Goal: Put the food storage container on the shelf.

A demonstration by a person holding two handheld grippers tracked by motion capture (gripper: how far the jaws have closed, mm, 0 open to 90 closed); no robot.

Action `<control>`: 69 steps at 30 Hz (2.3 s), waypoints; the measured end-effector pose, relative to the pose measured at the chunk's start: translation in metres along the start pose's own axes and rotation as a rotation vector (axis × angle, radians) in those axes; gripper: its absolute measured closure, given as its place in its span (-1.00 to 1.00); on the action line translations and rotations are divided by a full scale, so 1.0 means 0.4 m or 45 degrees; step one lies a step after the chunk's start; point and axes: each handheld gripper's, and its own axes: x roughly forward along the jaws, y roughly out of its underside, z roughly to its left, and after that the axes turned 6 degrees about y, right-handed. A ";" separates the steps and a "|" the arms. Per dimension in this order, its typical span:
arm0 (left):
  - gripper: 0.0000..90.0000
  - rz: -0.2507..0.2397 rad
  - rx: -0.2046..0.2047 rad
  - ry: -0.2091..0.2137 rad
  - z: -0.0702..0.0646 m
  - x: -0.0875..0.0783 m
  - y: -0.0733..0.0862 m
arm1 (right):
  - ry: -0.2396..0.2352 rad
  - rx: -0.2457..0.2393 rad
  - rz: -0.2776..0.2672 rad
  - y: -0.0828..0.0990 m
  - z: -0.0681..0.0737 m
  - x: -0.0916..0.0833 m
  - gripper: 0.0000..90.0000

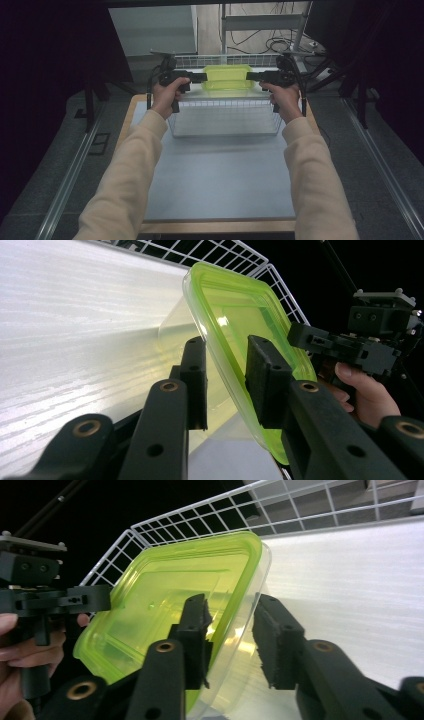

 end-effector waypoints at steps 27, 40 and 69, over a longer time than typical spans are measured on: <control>-0.36 -0.091 0.173 -0.018 -0.063 -0.060 0.042 | -0.014 0.010 -0.153 0.036 0.012 -0.096 -0.16; -0.41 -0.093 0.246 0.010 -0.096 -0.125 0.143 | -0.036 -0.107 -0.154 0.110 0.022 -0.163 -0.26; -0.41 0.113 0.276 0.014 0.008 -0.153 0.580 | -0.147 -0.262 0.045 0.531 -0.051 -0.216 -0.42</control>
